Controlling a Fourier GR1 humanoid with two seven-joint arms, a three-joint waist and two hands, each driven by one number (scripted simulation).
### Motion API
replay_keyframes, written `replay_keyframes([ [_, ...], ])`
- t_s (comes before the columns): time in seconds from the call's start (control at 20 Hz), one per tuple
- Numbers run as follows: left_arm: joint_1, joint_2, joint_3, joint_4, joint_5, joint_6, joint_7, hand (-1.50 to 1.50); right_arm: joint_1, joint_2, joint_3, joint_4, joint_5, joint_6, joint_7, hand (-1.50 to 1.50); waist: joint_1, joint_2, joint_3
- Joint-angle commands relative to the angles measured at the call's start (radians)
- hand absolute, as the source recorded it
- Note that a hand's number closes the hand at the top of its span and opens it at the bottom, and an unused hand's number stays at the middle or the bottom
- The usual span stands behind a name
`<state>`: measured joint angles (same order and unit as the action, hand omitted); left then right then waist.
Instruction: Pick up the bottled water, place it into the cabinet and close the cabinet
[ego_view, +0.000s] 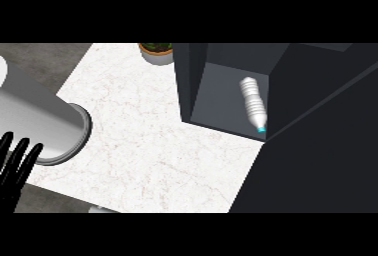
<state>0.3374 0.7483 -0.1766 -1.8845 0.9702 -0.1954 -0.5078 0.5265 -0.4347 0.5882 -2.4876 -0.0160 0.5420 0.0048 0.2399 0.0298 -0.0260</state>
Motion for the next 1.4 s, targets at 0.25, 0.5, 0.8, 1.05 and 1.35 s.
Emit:
replay_keyframes([
  [0.25,0.002,0.028,0.024,0.026,0.021,-0.033,0.015,-1.50,-0.166,0.009,0.125,0.002,0.032,0.040,0.141,1.50,0.006,0.002,-0.003],
  [0.5,-0.010,0.031,0.031,0.025,0.023,-0.048,0.011,-1.50,-0.221,0.013,0.112,0.000,0.015,0.036,0.163,1.50,0.001,0.000,-0.006],
  [0.8,-0.012,0.036,0.039,0.026,0.036,-0.054,0.016,-1.50,-0.242,0.059,0.104,0.031,-0.021,0.004,0.179,1.50,0.002,0.010,-0.004],
  [1.05,-0.028,0.040,0.049,0.033,0.042,-0.060,0.018,-1.50,-0.238,0.070,0.124,0.067,-0.099,0.027,0.180,1.50,0.025,0.040,-0.002],
  [1.35,-0.041,0.042,0.055,0.037,0.035,-0.077,0.009,-1.50,-0.243,0.093,0.117,0.107,-0.189,0.026,0.184,1.50,0.045,0.046,0.000],
])
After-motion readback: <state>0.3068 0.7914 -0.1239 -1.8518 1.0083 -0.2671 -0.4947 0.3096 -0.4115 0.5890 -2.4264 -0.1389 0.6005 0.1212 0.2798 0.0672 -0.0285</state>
